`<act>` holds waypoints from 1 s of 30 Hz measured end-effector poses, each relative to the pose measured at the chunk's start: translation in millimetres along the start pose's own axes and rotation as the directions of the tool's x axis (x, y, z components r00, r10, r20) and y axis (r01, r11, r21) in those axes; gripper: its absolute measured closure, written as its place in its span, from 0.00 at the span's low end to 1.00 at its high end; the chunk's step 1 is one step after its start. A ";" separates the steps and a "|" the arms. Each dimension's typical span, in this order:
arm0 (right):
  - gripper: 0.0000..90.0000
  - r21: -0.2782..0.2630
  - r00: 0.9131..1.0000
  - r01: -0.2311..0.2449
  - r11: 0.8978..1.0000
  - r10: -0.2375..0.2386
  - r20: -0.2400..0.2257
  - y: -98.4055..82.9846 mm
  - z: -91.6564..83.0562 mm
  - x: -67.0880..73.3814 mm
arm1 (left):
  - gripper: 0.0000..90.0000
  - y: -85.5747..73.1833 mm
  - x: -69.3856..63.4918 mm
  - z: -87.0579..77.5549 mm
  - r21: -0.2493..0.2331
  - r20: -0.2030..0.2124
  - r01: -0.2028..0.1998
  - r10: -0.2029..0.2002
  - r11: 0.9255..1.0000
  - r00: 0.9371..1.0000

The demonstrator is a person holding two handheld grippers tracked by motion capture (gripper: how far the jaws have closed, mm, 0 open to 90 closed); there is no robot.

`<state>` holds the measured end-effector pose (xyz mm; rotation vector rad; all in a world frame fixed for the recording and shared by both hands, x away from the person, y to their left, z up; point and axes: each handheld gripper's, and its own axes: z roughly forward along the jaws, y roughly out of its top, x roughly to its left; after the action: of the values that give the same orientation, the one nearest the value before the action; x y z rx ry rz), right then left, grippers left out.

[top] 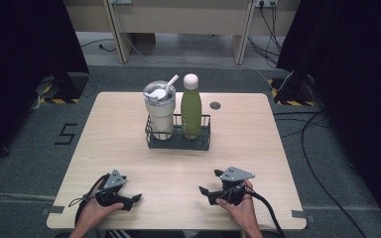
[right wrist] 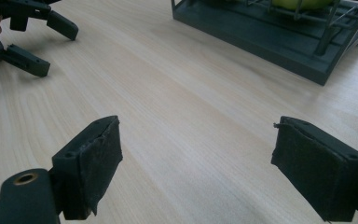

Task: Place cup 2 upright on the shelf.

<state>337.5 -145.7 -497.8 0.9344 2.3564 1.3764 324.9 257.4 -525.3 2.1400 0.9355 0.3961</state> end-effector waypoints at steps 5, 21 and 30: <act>0.17 0.011 1.000 0.007 1.000 -0.007 0.002 -1.6 -0.4 1.1 | 0.09 0.0 0.1 -0.1 0.001 0.000 0.000 0.000 1.000 1.000; 0.17 0.088 1.000 -0.001 0.996 -0.001 0.021 -10.8 -1.8 1.2 | 0.09 0.0 0.0 0.0 0.000 0.000 0.000 0.000 1.000 1.000; 0.17 0.159 0.999 -0.001 0.987 -0.004 0.033 -15.7 0.1 0.2 | 0.09 0.0 0.0 -0.1 0.001 0.000 0.000 0.000 1.000 1.000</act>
<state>331.2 -150.9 -511.2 0.9886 2.4698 1.1762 325.0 257.4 -525.2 2.1410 0.9355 0.3961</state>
